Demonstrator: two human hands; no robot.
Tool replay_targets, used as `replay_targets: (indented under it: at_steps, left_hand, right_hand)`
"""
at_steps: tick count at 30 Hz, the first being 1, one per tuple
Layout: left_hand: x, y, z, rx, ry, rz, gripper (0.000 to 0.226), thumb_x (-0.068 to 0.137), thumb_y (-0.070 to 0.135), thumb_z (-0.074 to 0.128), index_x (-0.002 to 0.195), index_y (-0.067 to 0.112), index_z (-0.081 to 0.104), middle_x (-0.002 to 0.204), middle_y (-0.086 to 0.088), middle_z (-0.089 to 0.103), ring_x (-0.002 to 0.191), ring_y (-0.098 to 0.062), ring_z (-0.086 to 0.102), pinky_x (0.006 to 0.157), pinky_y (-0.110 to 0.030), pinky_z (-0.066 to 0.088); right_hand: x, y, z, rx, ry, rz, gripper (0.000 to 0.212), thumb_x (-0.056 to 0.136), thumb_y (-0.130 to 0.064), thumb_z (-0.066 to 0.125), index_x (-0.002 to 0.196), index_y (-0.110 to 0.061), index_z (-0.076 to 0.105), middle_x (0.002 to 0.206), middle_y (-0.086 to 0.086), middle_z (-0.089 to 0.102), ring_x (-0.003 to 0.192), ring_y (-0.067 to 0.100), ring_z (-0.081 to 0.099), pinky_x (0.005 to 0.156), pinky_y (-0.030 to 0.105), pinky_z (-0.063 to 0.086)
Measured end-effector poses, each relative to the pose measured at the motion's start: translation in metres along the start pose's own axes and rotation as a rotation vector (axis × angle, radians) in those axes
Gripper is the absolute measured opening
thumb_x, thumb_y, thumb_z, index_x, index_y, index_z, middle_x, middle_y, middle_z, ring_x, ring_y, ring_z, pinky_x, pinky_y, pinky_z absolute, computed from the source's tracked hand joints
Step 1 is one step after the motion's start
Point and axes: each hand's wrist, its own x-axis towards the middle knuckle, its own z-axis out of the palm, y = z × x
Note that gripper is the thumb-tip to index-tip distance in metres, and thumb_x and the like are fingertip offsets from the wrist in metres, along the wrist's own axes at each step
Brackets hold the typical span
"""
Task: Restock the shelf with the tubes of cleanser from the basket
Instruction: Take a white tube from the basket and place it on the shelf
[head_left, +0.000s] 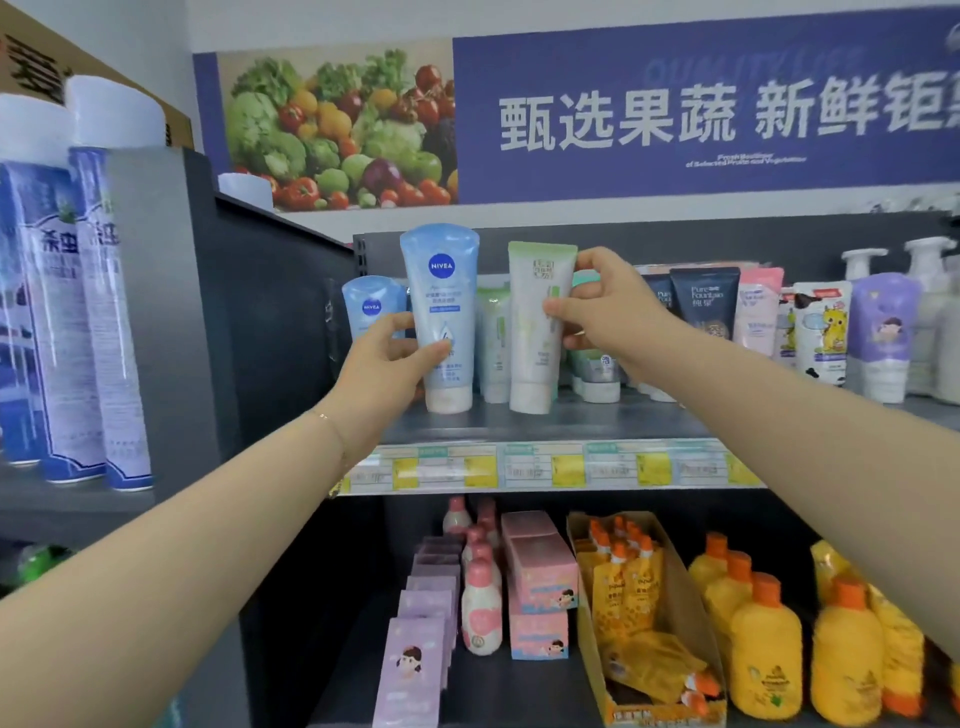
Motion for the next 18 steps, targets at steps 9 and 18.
replay_targets:
  at_steps: [9, 18]
  left_hand:
    - [0.021, -0.018, -0.026, 0.034, 0.039, 0.023, 0.020, 0.092, 0.025, 0.064, 0.106, 0.036, 0.054, 0.107, 0.005, 0.067, 0.101, -0.015, 0.066, 0.089, -0.040, 0.054]
    - [0.029, -0.035, -0.037, 0.048, 0.011, 0.033, 0.023, 0.091, 0.023, 0.064, 0.109, 0.033, 0.054, 0.107, 0.004, 0.069, 0.098, -0.013, 0.067, 0.077, -0.029, 0.054]
  right_hand:
    - [0.042, 0.034, 0.027, -0.131, 0.048, 0.059, 0.028, 0.092, -0.008, 0.063, 0.109, -0.019, 0.044, 0.094, 0.009, 0.070, 0.080, 0.021, 0.067, 0.080, 0.041, 0.057]
    - [0.067, 0.058, 0.055, -0.145, 0.048, 0.082, 0.028, 0.090, -0.009, 0.065, 0.109, -0.018, 0.046, 0.105, 0.022, 0.067, 0.084, 0.024, 0.064, 0.087, 0.049, 0.055]
